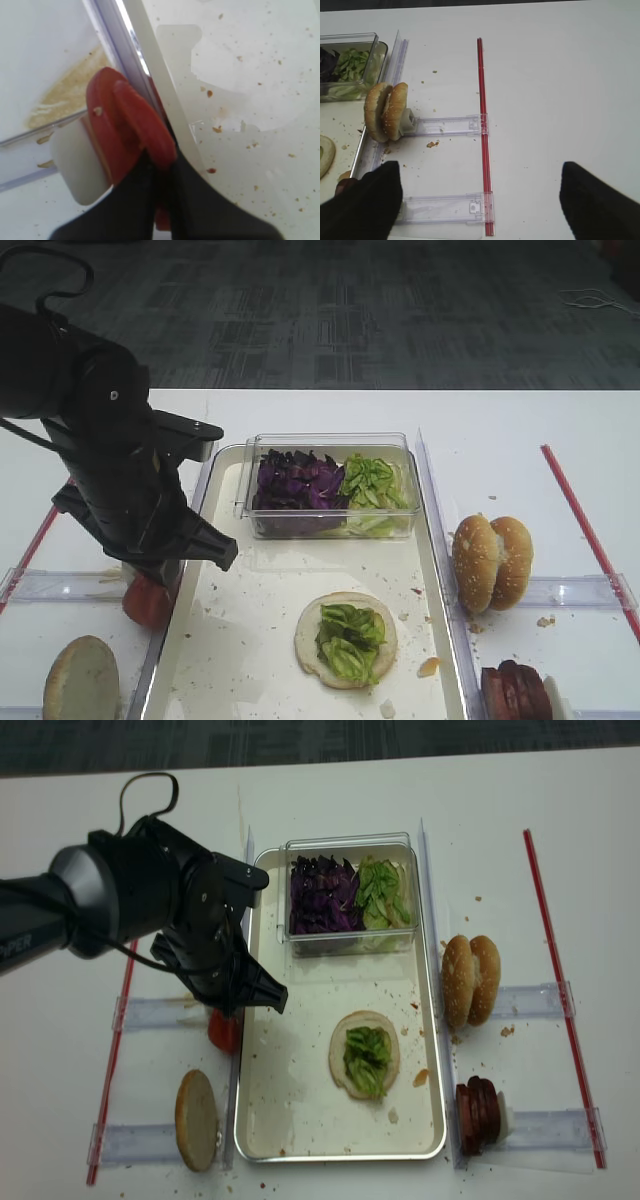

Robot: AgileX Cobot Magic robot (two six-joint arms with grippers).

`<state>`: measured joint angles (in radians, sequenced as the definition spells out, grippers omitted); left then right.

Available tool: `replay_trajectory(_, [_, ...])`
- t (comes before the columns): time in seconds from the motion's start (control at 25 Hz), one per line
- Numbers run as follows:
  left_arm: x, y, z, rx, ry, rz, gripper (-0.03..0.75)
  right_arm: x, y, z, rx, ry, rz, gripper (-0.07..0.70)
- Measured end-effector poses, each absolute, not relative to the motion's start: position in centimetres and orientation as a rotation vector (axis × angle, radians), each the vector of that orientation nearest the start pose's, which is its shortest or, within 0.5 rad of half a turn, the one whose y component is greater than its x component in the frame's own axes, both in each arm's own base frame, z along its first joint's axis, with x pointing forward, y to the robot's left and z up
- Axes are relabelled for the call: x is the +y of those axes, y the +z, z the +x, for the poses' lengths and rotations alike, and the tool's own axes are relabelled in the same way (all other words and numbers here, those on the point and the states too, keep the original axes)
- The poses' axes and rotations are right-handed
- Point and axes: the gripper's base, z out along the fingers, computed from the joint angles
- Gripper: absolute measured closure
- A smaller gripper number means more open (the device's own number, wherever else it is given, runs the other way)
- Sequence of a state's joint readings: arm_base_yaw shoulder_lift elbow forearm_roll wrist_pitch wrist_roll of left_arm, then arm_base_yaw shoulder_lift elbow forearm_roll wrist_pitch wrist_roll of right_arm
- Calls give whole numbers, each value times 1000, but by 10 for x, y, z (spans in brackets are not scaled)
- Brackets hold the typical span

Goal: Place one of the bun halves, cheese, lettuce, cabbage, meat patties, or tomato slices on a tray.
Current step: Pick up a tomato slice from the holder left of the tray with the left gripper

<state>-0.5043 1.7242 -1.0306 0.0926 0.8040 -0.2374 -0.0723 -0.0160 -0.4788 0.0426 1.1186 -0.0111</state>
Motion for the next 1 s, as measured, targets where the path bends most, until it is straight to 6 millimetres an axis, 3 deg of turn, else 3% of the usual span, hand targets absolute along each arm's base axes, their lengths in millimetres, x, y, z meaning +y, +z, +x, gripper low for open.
replay_trajectory(1.0, [-147,182,278,2927,13,481,662,4,267,-7,2104,1,61,-31])
